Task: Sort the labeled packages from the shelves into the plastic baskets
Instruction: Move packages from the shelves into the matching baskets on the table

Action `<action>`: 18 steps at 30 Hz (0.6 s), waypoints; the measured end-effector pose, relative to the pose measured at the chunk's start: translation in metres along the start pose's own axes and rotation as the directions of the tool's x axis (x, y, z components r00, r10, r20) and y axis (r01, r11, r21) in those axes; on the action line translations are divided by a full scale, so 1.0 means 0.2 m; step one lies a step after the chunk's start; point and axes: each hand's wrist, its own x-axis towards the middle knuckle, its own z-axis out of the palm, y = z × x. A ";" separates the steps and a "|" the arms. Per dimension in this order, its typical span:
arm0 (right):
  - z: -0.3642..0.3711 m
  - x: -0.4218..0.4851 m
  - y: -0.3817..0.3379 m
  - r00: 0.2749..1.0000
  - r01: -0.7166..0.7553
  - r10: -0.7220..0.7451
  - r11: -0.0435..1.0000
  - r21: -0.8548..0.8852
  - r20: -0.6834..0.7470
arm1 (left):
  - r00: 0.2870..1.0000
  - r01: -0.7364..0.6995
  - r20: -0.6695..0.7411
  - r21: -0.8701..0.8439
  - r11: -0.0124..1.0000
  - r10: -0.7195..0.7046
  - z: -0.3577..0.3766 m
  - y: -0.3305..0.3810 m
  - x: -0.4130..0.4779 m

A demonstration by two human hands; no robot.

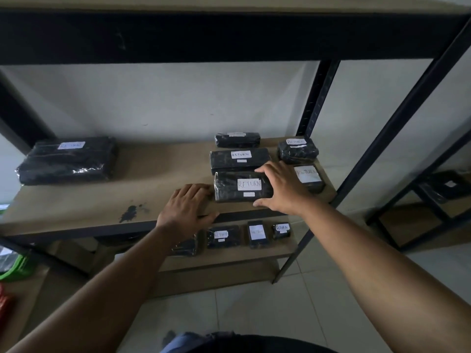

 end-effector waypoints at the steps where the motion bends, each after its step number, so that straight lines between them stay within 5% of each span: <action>1: 0.01 -0.01 0.00 1.000 0.003 -0.002 1.000 0.003 -0.029 | 1.000 -0.005 -0.001 0.002 1.000 0.005 0.00 0.00 0.00; 18: 0.05 -0.09 -0.03 0.983 0.020 -0.024 1.000 -0.019 -0.182 | 1.000 -0.009 0.012 0.013 1.000 0.009 0.00 0.00 0.01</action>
